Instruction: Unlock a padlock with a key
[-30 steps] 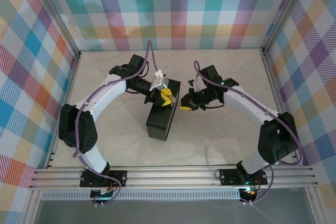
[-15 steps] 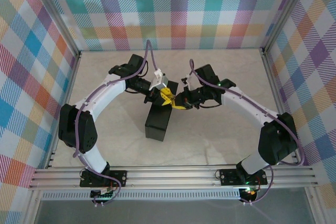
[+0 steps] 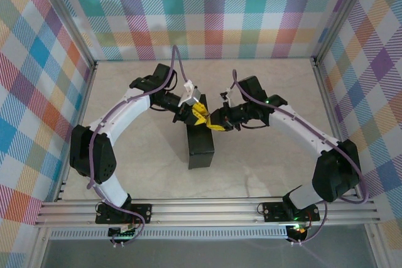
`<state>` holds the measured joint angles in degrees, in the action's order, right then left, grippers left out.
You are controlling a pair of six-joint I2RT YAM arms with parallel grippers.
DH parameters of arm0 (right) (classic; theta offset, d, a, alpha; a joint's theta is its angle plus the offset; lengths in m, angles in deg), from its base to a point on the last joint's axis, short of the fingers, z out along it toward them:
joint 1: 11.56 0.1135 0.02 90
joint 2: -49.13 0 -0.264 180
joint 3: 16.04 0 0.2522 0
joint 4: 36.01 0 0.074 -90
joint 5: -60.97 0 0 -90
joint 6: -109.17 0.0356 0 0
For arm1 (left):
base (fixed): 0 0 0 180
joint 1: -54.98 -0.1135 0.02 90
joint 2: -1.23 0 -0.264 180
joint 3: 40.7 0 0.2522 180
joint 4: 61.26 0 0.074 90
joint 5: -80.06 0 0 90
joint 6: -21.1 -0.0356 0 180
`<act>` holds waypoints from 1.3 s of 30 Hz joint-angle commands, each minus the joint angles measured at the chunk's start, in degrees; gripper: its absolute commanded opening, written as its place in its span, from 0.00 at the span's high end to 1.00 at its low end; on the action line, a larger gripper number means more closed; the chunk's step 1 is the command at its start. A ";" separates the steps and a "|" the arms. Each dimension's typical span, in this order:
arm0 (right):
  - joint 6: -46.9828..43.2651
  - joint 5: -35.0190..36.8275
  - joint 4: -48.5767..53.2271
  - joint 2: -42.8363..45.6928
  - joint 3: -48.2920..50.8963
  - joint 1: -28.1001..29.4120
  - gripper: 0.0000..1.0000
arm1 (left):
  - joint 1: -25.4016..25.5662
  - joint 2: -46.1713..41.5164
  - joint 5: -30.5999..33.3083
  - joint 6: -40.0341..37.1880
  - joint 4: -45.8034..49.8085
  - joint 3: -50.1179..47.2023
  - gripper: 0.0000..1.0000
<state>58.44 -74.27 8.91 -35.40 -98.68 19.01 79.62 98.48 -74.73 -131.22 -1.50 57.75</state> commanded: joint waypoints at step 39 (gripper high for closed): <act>-65.92 15.13 -24.67 12.44 15.16 2.33 0.57 | -0.03 1.88 3.20 12.01 -3.27 4.53 0.53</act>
<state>-4.40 -56.56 -17.19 -22.38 -81.02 21.06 79.60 104.23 -71.54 -122.70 -0.41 61.40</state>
